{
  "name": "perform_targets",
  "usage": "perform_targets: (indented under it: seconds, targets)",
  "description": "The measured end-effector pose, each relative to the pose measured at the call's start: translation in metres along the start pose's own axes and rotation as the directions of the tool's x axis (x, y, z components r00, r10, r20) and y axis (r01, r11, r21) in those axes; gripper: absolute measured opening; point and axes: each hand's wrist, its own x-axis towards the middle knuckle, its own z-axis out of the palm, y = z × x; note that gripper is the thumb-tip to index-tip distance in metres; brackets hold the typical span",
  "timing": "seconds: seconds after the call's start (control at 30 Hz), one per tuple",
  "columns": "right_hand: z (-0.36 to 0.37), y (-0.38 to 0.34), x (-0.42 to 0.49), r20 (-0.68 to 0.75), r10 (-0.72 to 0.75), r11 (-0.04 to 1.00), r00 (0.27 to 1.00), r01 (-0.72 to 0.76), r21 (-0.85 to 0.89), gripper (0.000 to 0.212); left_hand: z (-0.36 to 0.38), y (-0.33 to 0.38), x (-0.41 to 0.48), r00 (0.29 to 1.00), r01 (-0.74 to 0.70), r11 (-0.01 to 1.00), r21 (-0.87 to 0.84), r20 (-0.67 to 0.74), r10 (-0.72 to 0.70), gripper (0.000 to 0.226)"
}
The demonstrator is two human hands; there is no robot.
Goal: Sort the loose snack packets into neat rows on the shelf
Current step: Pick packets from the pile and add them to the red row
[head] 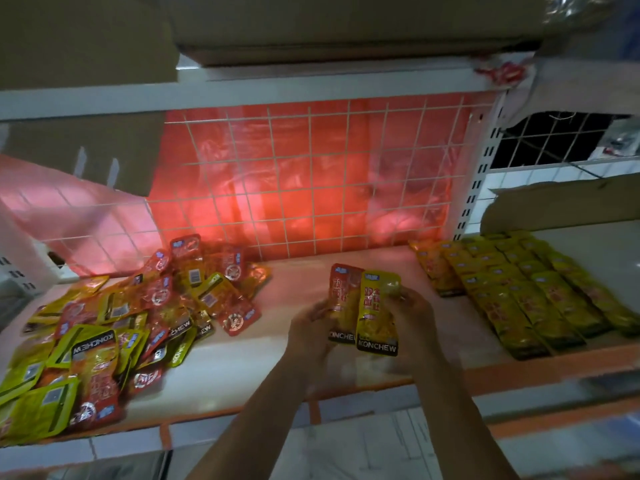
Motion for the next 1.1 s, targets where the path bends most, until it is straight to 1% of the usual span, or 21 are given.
perform_targets:
  seconds: [0.07,0.13,0.23,0.27,0.33,0.37,0.4,0.5,0.6,0.63,0.67,0.7,0.73,0.8,0.83,0.9,1.0,1.03,1.1]
  targets:
    - [-0.020,-0.004,0.011,0.004,-0.007,0.998,1.000,0.008,-0.055,0.017,0.025,-0.004,0.006,0.998,0.049,0.999,-0.007,0.030,-0.049,0.028]
    - [-0.037,-0.008,0.024,0.005,-0.050,0.992,0.999,0.050,-0.114,0.014,0.049,-0.008,0.011,0.998,0.064,0.998,-0.010,0.028,-0.063,0.022]
    - [-0.061,-0.015,0.047,-0.006,-0.114,0.965,0.993,0.109,-0.239,0.013,0.082,-0.016,0.022,0.997,0.076,0.997,-0.027,0.019,-0.076,0.025]
    - [-0.069,-0.019,0.052,-0.002,-0.107,0.964,0.994,0.103,-0.247,0.018,0.092,-0.018,0.024,0.997,0.074,0.997,-0.035,0.010,-0.073,0.027]
    - [-0.086,-0.025,0.065,0.058,-0.080,0.967,0.995,0.091,-0.236,0.039,0.107,-0.023,0.029,0.998,0.069,0.996,-0.058,0.008,-0.069,0.032]
    - [-0.094,-0.029,0.069,0.081,-0.081,0.968,0.993,0.098,-0.231,0.045,0.115,-0.024,0.031,0.998,0.056,0.997,-0.062,0.012,-0.056,0.033]
    - [-0.101,-0.034,0.071,0.107,-0.095,0.968,0.990,0.116,-0.220,0.046,0.123,-0.025,0.031,0.999,0.041,0.998,-0.057,0.015,-0.040,0.034]
    - [-0.119,-0.038,0.085,0.145,-0.116,0.979,0.983,0.138,-0.148,0.030,0.149,-0.029,0.033,0.999,-0.013,0.999,-0.034,0.049,0.014,0.031]
    - [-0.125,-0.041,0.092,0.169,-0.118,0.986,0.979,0.135,-0.093,0.027,0.172,-0.033,0.030,0.996,-0.035,0.999,0.018,0.082,0.033,0.019]
    - [-0.127,-0.040,0.095,0.178,-0.105,0.992,0.978,0.117,-0.055,0.029,0.178,-0.035,0.029,0.996,-0.051,0.997,0.056,0.082,0.046,0.019]
    - [-0.130,-0.039,0.098,0.183,-0.092,0.995,0.979,0.099,-0.029,0.030,0.182,-0.038,0.030,0.995,-0.067,0.993,0.094,0.076,0.060,0.026]
    - [-0.132,-0.039,0.101,0.187,-0.087,0.996,0.979,0.090,-0.011,0.029,0.185,-0.040,0.030,0.996,-0.077,0.989,0.125,0.059,0.070,0.033]
    - [-0.134,-0.040,0.103,0.198,-0.093,0.995,0.976,0.095,-0.002,0.027,0.187,-0.041,0.030,0.997,-0.079,0.988,0.133,0.018,0.078,0.035]
    - [-0.137,-0.044,0.106,0.226,-0.119,0.993,0.967,0.119,0.013,0.020,0.187,-0.044,0.032,0.995,-0.063,0.989,0.132,-0.065,0.072,0.031]
    - [-0.137,-0.045,0.106,0.227,-0.128,0.992,0.965,0.128,0.013,0.017,0.186,-0.044,0.033,0.994,-0.057,0.988,0.141,-0.081,0.069,0.029]
    - [-0.137,-0.048,0.106,0.206,-0.149,0.988,0.967,0.152,0.002,0.018,0.185,-0.044,0.033,0.993,-0.077,0.974,0.211,-0.076,0.095,0.025]
    - [-0.136,-0.053,0.105,0.193,-0.232,0.963,0.953,0.253,-0.092,0.024,0.183,-0.042,0.032,0.988,-0.132,0.939,0.317,-0.033,0.150,0.030]
    - [-0.136,-0.055,0.104,0.189,-0.255,0.952,0.948,0.280,-0.123,0.026,0.183,-0.040,0.032,0.988,-0.142,0.934,0.326,-0.017,0.156,0.031]
    - [-0.136,-0.058,0.103,0.143,-0.296,0.937,0.944,0.316,-0.147,0.024,0.182,-0.038,0.034,0.987,-0.149,0.938,0.312,-0.002,0.158,0.027]
